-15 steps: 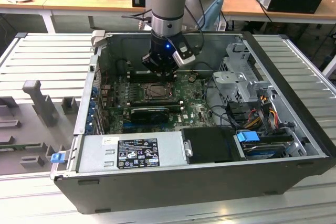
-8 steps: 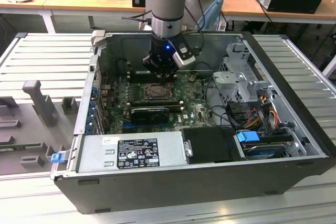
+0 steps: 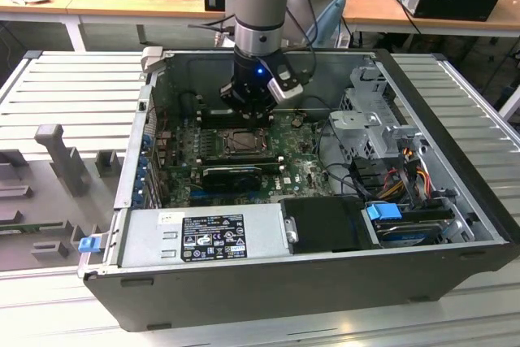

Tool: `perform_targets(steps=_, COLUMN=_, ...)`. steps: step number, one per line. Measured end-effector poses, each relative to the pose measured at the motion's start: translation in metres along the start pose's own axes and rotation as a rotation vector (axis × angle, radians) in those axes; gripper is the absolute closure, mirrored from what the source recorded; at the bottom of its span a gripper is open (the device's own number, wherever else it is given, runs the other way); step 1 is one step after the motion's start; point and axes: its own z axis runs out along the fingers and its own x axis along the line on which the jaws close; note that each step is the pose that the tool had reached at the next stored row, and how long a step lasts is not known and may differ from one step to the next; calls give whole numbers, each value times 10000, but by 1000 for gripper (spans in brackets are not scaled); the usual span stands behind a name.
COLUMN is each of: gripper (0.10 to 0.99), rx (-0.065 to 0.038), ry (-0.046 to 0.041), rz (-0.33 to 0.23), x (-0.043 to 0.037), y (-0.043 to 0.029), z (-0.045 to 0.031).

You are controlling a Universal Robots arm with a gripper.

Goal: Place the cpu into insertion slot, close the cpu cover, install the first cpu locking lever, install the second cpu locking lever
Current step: 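Install the first cpu locking lever, then install the second cpu locking lever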

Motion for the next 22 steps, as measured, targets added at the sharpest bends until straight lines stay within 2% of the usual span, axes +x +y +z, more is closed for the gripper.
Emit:
perform_targets(steps=3, gripper=980, rx=-1, ry=-1, rz=-1, x=-1, y=2, z=-55)
perform_targets(steps=22, gripper=980, rx=0, ry=-1, rz=0, x=3, y=-79, z=-58)
